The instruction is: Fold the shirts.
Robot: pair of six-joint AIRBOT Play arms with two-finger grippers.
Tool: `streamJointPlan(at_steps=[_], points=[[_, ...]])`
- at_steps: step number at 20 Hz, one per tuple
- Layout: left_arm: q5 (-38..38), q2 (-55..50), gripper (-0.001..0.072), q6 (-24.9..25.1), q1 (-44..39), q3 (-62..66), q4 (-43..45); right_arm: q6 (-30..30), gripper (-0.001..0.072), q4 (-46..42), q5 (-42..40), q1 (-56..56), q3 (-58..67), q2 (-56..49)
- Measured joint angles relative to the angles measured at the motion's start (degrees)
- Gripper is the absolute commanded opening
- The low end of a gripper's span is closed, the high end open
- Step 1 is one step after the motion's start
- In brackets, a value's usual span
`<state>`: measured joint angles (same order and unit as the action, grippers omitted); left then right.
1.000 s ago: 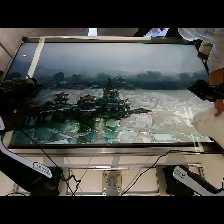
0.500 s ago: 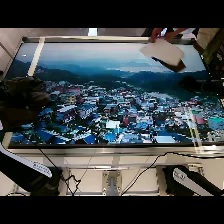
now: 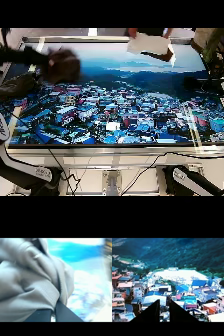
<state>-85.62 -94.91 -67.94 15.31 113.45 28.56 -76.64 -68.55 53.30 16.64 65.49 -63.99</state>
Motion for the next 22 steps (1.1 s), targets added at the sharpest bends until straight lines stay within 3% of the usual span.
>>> streamJointPlan(at_steps=[6, 8, 11, 13, 14, 15, 18, 22], points=[[17.4, 6.3, 0.0008, 2.2, -24.6, 2.6, -3.2, 0.0, 0.0157, -0.8, -2.7, 0.0, 0.0, -0.7], [20.1, 6.4, 0.0009, 2.6, -32.4, 2.6, 3.2, 0.0, 0.0128, 0.0, -2.8, -0.1, 0.0, -0.9], [20.2, 6.0, 0.0011, 1.2, -40.6, 1.4, 21.8, 0.0, 0.0128, 1.9, -3.0, -0.1, 0.0, -1.0], [16.8, 4.6, 0.0055, -1.2, -43.1, 0.6, 32.7, 0.4, 0.0129, 3.7, -3.0, -0.1, 0.0, -1.1], [15.1, 3.5, 0.0208, -1.8, -43.9, 0.4, 36.5, 1.3, 0.0129, 4.6, -2.9, -0.4, 0.0, -1.1], [13.6, 2.1, 0.0263, -2.5, -44.4, 0.1, 39.3, 2.8, 0.0131, 6.2, -2.5, -0.9, 0.0, -1.1], [11.8, -3.4, 0.0289, -3.6, -45.3, -0.2, 42.1, 8.5, 0.0132, 10.0, -0.4, -4.2, 0.0, -1.2], [13.1, -12.1, 0.0292, -4.1, -45.7, -0.5, 36.5, 12.9, 0.0132, 12.3, -2.3, -10.9, 0.0, -1.2]])
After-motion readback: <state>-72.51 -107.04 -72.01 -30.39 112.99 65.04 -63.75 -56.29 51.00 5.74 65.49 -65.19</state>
